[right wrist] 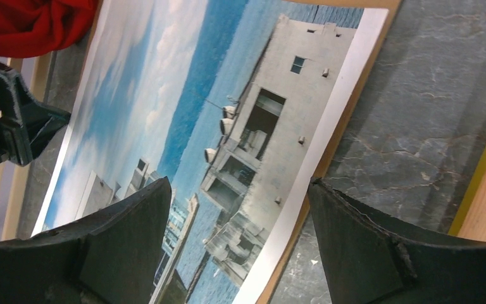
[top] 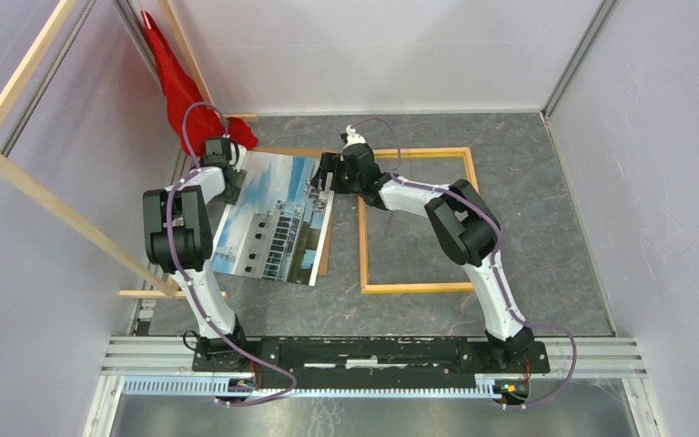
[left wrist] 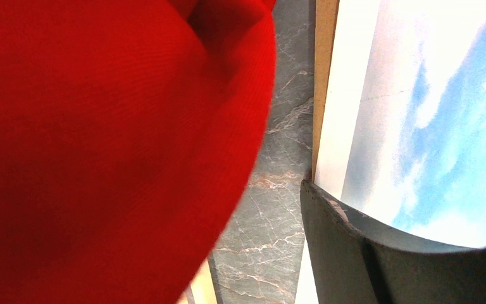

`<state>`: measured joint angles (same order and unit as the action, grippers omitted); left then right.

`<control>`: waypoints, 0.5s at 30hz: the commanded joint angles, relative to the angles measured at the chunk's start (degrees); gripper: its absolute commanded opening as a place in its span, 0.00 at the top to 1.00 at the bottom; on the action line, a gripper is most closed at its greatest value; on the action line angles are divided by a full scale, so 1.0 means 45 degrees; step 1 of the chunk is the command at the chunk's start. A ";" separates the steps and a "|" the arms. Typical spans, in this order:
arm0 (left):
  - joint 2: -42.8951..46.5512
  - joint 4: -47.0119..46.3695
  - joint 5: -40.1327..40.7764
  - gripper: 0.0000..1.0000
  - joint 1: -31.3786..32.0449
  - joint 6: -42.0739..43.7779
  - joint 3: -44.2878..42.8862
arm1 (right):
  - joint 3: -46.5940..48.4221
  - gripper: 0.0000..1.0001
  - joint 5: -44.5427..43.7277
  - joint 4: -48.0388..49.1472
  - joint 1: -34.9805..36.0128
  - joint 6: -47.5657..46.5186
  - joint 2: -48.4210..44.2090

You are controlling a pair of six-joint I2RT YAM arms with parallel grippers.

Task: Put the photo into the frame
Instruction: Pick up the photo at the center of the board.

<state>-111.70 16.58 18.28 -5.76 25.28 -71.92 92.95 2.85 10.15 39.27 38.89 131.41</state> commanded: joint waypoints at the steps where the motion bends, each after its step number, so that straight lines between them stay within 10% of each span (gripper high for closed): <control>1: -0.0191 0.1259 -0.1363 0.27 0.0214 -0.0429 0.0413 | 0.0245 0.14 -0.0526 -0.0126 0.0443 -0.1002 -0.1058; 15: 0.0121 0.1267 -0.1360 0.28 0.0210 -0.0345 0.0650 | -0.0916 0.24 0.1101 0.1630 0.0145 0.0118 -0.1323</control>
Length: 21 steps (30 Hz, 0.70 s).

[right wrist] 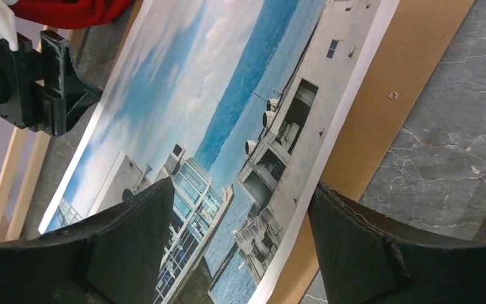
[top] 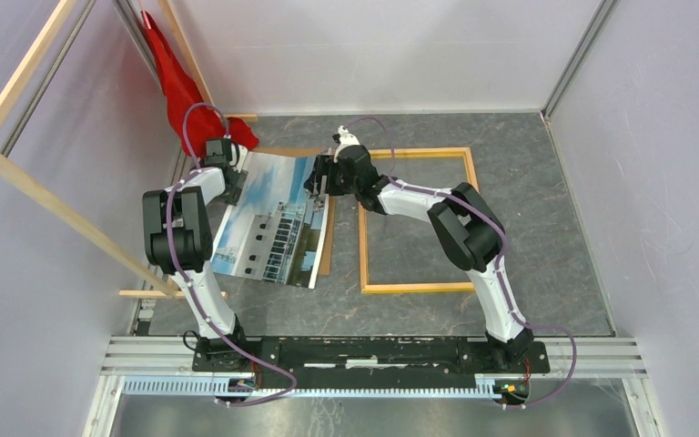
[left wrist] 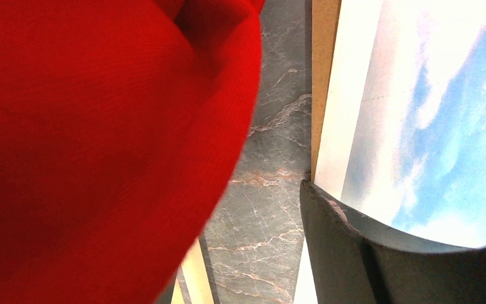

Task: Put the photo into the frame
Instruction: Pick up the photo at the center of the board.

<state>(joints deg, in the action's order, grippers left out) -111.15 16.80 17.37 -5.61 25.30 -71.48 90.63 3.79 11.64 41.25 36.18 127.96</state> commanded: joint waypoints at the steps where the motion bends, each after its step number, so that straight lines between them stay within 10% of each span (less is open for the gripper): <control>1: 0.0039 0.1227 -0.1128 0.28 0.0167 -0.0307 0.0570 | -0.0620 0.28 0.1111 0.1614 -0.0390 0.1067 -0.0545; 10: 0.0801 0.1986 -0.1146 0.22 0.0148 -0.0038 0.0455 | -0.0772 0.89 0.2134 0.2020 -0.0693 0.1449 -0.1158; 21: 0.3137 0.4262 -0.2877 0.00 0.0169 0.0311 0.0746 | -0.1877 1.00 0.3145 0.1015 -0.1353 0.0795 -0.4966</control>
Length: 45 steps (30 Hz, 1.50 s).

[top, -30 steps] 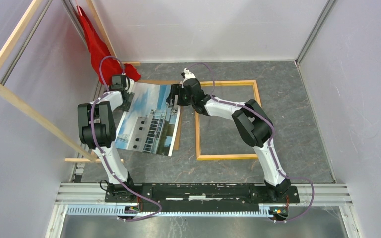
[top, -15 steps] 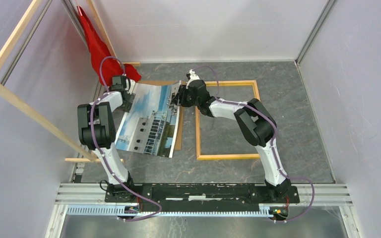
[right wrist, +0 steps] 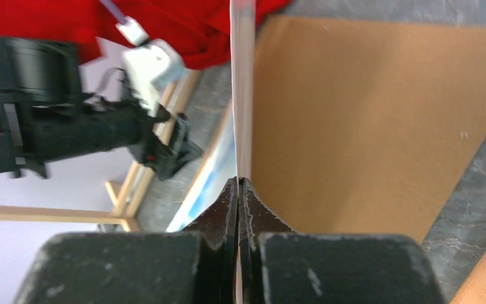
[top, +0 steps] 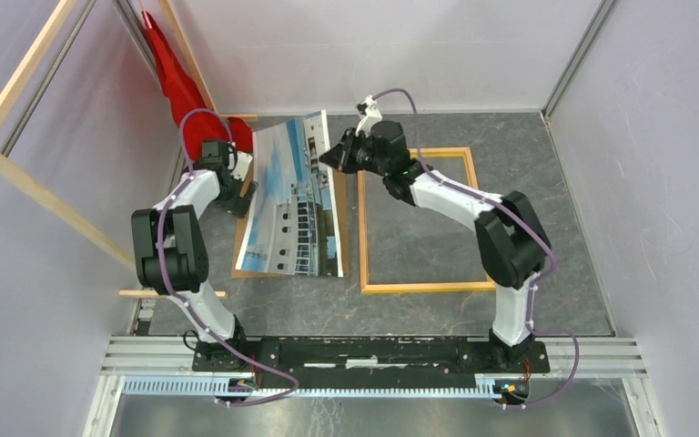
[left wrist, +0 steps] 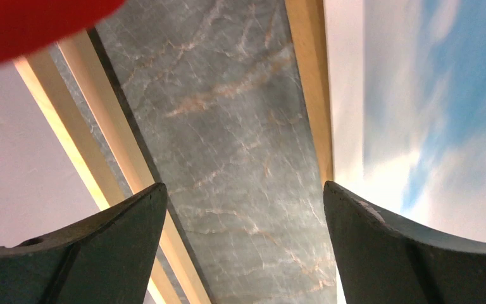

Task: Put the photo into the frame
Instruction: Pick up the photo at the center of the board, then turn over the photo from the photo frame.

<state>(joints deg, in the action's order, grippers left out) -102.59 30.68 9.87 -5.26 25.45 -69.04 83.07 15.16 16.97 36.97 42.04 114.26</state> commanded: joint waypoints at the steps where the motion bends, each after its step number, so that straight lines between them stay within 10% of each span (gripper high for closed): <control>1: 0.1429 0.1377 -0.1370 0.00 0.0103 0.0291 0.0277 | -0.0258 1.00 0.0644 -0.0724 -0.0606 -0.0761 -0.2386; 8: 0.2653 0.2118 -0.1857 0.00 0.0239 0.0474 0.0805 | -0.2144 1.00 0.0130 -0.4154 -0.3482 -0.2855 -0.7094; 18: 0.3558 0.2649 -0.1863 0.00 0.2046 0.0033 0.1504 | -0.0399 1.00 -0.6867 -0.9833 -0.4331 -0.7941 -1.1825; 30: 0.3766 0.2650 -0.1736 0.00 0.2360 -0.0185 0.1474 | 0.0206 1.00 -0.5639 -1.3407 -0.3091 -0.7970 -0.8692; 45: 0.3829 0.2512 -0.1746 0.00 0.2409 -0.0480 0.1592 | -0.2609 1.00 -0.2104 -1.0249 -0.1996 -0.2858 -0.5413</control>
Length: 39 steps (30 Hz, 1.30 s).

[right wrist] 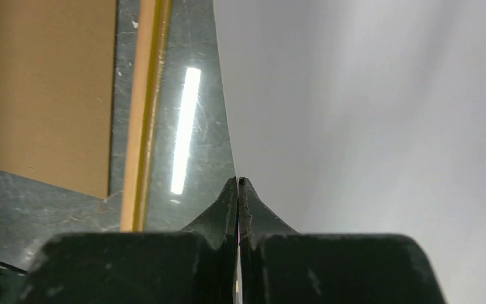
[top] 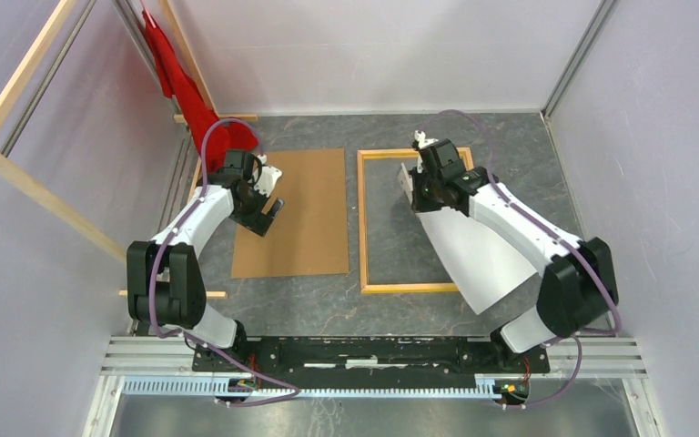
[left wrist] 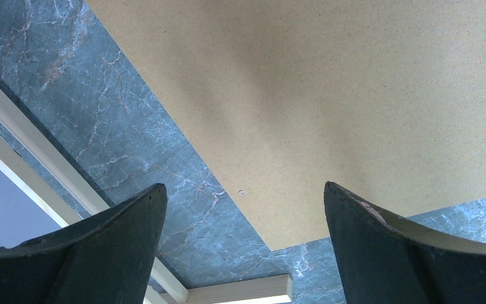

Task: Put the photo into the frame
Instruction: Turn over the photo from the photo frame.

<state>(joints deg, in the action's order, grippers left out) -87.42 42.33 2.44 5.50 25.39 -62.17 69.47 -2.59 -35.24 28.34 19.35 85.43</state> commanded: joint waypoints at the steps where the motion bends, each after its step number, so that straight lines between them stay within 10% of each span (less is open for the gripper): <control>1: 0.0514 -0.0129 -0.0078 0.00 0.0013 -0.0466 0.0108 | 0.0469 1.00 0.2027 0.1500 -0.0077 0.2481 0.1229; 16: 0.0539 -0.0324 0.0110 0.00 0.0058 -0.0432 0.0223 | 0.0223 1.00 -0.1691 0.2626 0.0009 0.7121 0.1468; 39: 0.0180 -0.0324 0.0298 0.00 0.0070 -0.0330 0.0008 | 0.0972 1.00 -0.4092 0.5398 0.0217 0.7256 0.3046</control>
<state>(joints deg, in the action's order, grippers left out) -86.63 41.87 3.01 5.61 25.39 -61.41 70.91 -19.11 -13.26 29.15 52.05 98.04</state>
